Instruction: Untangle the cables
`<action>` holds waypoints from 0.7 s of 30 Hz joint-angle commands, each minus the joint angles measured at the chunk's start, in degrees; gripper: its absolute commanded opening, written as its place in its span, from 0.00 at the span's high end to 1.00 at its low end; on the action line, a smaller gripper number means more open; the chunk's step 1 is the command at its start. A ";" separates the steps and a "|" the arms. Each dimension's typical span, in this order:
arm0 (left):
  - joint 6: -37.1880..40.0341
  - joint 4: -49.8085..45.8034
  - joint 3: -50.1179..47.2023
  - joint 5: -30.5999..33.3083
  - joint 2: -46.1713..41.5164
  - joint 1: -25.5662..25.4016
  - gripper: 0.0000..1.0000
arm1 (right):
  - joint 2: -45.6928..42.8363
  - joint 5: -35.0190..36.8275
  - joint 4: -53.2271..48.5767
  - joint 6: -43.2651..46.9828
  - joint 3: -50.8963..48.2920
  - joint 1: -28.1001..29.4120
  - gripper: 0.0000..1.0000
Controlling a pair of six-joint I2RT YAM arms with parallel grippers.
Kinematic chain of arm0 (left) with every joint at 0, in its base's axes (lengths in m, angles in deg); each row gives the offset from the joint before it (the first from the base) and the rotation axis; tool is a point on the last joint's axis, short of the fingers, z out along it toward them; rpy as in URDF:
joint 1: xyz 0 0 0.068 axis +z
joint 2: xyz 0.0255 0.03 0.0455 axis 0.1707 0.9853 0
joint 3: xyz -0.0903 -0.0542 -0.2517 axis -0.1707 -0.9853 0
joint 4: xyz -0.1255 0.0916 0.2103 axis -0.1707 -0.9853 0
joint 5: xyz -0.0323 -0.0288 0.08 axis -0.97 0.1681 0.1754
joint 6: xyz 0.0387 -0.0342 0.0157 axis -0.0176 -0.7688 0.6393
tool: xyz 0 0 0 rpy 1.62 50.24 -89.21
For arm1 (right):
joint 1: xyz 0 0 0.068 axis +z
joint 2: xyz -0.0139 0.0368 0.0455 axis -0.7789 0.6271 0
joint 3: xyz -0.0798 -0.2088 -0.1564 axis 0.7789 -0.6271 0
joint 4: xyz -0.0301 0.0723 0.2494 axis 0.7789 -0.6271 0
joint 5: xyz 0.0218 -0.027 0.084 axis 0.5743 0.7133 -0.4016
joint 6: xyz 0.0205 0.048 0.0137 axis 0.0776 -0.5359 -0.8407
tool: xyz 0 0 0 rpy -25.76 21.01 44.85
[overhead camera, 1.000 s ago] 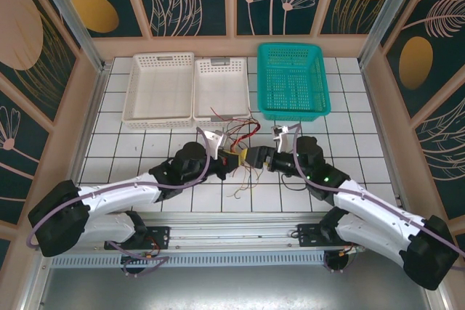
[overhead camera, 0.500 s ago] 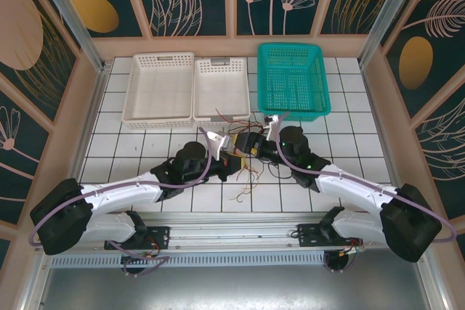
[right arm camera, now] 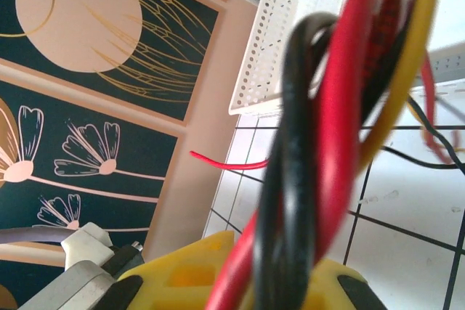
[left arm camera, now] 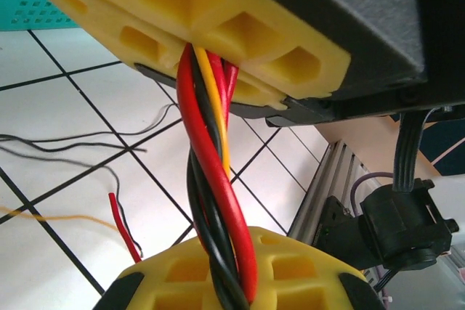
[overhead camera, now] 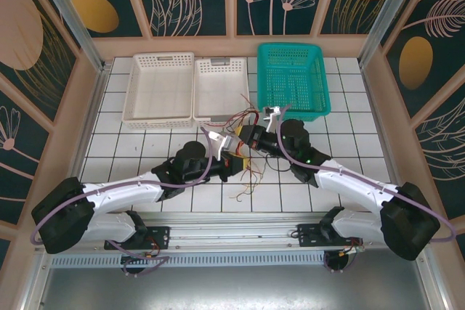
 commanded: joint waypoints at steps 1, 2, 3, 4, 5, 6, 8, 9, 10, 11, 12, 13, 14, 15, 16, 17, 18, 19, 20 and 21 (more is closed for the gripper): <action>0.19 1.50 -0.37 -2.43 -2.69 -0.40 0.89 | -1.32 0.82 0.87 0.13 2.67 -1.70 1.00; -0.08 1.88 -1.27 -2.36 -3.53 -0.41 0.78 | -1.59 0.54 0.96 -0.10 3.06 -2.17 1.00; -0.52 2.36 -2.27 -2.28 -4.46 -0.33 0.68 | -1.79 0.25 0.81 -0.34 3.53 -2.72 1.00; -0.99 2.99 -3.48 -2.34 -5.31 -0.40 0.58 | -1.93 0.04 0.87 -0.70 3.88 -3.23 1.00; -1.61 3.83 -4.77 -2.36 -6.38 -0.36 0.48 | -1.98 -0.46 1.26 -1.31 4.18 -3.81 1.00; -2.29 4.75 -5.93 -2.47 -7.16 -0.40 0.40 | -1.99 -1.07 1.76 -1.85 4.40 -4.25 1.00; -4.02 7.33 -8.34 -2.68 -8.71 -0.39 0.29 | -1.79 -1.90 2.49 -2.92 5.01 -5.00 1.00; -4.91 8.82 -9.55 -2.76 -9.17 -0.34 0.26 | -1.72 -2.04 2.52 -3.20 5.38 -5.02 1.00; -5.96 10.51 -10.75 -2.96 -9.53 -0.40 0.23 | -1.68 -2.12 2.70 -3.63 5.63 -5.02 1.00; -6.72 12.23 -11.73 -2.88 -9.73 -0.32 0.22 | -1.58 -2.19 3.25 -4.32 5.74 -4.96 1.00; -7.30 13.68 -12.44 -2.79 -9.89 -0.40 0.20 | -1.52 -2.28 3.85 -5.08 5.68 -4.98 1.00; -7.76 15.31 -13.17 -2.63 -9.66 -0.48 0.19 | -1.58 -2.39 4.75 -6.10 5.60 -4.90 1.00; -8.00 16.60 -13.48 -2.31 -9.29 -0.63 0.18 | -1.49 -2.48 5.40 -6.86 5.51 -4.83 1.00; -8.01 17.64 -13.64 -2.02 -8.86 -0.78 0.17 | -1.54 -2.35 5.61 -7.42 5.58 -4.52 1.00; -8.09 18.67 -13.39 -1.49 -8.14 -1.13 0.16 | -1.58 -2.01 5.66 -7.65 5.67 -4.11 1.00; -8.02 19.75 -12.98 -1.35 -7.18 -1.39 0.15 | -1.59 -1.59 5.50 -7.75 5.87 -3.67 1.00; -7.96 20.54 -12.47 -1.22 -6.28 -1.68 0.15 | -1.56 -1.32 5.46 -7.82 6.03 -3.22 1.00; -7.73 21.43 -11.81 -0.97 -5.16 -1.97 0.14 | -1.51 -1.04 5.37 -7.89 6.16 -2.81 1.00; -7.54 22.39 -11.14 -0.59 -4.02 -2.32 0.13 | -1.59 -0.74 5.27 -8.12 6.37 -2.50 1.00; -7.38 23.20 -10.57 -0.27 -3.06 -2.62 0.13 | -1.52 -0.64 5.48 -8.41 6.32 -2.36 1.00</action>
